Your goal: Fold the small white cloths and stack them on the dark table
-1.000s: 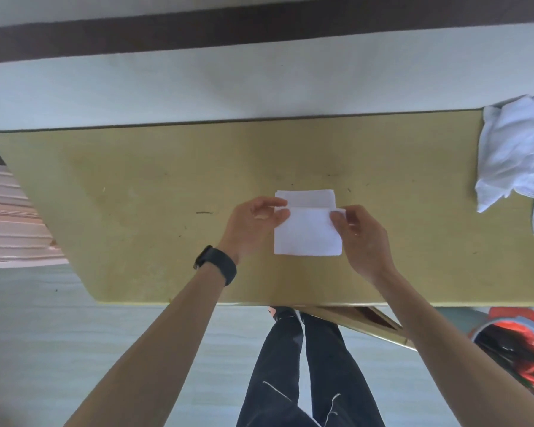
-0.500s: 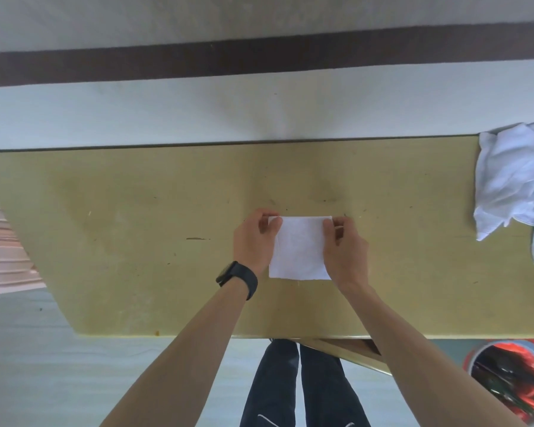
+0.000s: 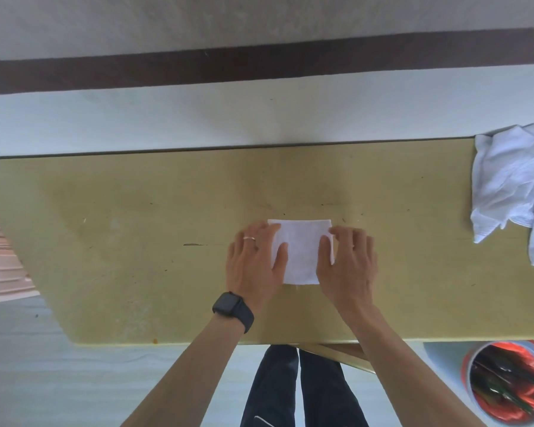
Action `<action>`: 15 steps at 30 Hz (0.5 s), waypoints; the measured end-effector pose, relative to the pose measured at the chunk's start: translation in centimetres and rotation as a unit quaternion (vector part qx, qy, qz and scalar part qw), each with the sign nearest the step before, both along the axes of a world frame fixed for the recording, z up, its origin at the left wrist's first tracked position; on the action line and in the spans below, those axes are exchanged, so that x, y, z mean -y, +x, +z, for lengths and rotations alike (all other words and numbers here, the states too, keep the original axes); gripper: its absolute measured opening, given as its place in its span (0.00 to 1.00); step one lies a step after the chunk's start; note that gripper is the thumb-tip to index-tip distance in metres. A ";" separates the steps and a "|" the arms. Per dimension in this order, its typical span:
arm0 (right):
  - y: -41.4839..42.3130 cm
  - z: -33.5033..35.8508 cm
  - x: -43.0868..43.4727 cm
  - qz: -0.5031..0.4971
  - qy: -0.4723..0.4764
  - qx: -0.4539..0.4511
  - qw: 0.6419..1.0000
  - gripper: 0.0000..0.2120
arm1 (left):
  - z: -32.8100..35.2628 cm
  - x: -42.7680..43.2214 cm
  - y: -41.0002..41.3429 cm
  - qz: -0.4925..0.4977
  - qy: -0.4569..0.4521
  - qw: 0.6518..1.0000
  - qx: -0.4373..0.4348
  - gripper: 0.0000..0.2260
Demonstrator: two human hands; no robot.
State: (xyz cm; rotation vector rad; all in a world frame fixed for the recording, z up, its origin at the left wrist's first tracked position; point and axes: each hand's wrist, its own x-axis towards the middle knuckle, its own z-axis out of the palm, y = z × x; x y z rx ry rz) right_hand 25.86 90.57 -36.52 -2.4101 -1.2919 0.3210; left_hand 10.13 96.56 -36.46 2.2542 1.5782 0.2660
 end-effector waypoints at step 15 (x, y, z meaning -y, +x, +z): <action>-0.6 -2.4 2.1 0.130 -0.099 -0.024 0.986 0.31 | -2.3 0.7 -1.1 -0.090 -0.116 0.988 -0.055 0.29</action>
